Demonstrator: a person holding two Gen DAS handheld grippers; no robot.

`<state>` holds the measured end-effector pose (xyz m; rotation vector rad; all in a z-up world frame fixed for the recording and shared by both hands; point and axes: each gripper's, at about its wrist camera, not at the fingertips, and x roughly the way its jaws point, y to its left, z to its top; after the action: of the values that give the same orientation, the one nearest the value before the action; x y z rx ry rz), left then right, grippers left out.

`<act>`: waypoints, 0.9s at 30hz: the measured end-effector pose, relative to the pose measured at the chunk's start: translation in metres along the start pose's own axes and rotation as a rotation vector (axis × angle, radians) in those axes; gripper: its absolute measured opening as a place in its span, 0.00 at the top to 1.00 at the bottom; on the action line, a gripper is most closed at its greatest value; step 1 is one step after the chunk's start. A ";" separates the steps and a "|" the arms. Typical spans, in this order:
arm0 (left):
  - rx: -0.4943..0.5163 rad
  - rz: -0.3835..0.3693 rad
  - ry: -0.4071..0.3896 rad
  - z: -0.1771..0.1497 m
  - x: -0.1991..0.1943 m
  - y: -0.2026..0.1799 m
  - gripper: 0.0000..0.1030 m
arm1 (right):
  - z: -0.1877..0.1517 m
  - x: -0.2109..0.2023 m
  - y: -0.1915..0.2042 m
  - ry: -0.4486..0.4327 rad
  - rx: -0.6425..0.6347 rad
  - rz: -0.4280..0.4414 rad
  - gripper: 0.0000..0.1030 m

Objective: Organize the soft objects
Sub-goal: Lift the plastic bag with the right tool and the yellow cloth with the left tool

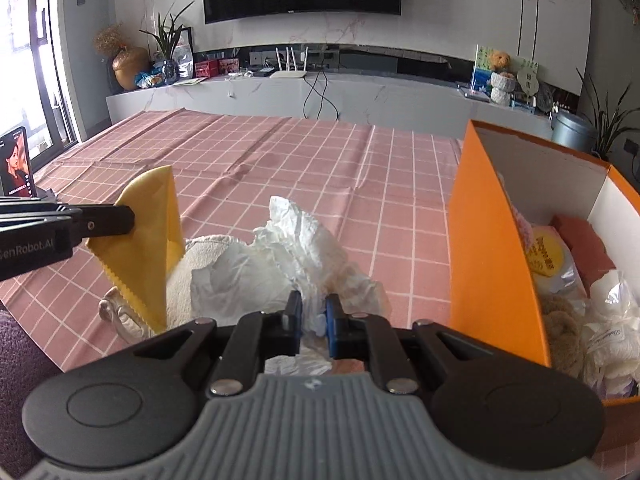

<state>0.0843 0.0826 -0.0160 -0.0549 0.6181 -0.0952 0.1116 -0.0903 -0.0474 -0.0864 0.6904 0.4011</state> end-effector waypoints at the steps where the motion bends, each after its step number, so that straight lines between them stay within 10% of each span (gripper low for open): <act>1: -0.002 -0.012 0.013 -0.003 0.003 -0.002 0.98 | -0.001 0.002 -0.001 0.019 0.009 0.001 0.90; 7: -0.029 -0.058 0.092 -0.022 0.020 -0.008 0.98 | -0.016 0.017 -0.012 0.119 0.090 0.042 0.73; 9: -0.034 -0.057 0.106 -0.026 0.024 -0.007 0.98 | -0.018 0.016 -0.016 0.120 0.117 0.056 0.43; 14: -0.044 -0.050 0.134 -0.034 0.030 -0.004 0.98 | -0.017 0.015 -0.013 0.112 0.128 0.116 0.16; 19: -0.053 -0.048 0.149 -0.038 0.033 -0.001 0.98 | -0.024 0.033 -0.007 0.165 0.102 0.119 0.15; 27: -0.057 -0.051 0.166 -0.040 0.038 -0.002 0.98 | -0.029 0.032 -0.007 0.143 0.068 0.082 0.56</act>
<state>0.0919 0.0760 -0.0705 -0.1185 0.7855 -0.1326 0.1191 -0.0924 -0.0907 -0.0226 0.8503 0.4523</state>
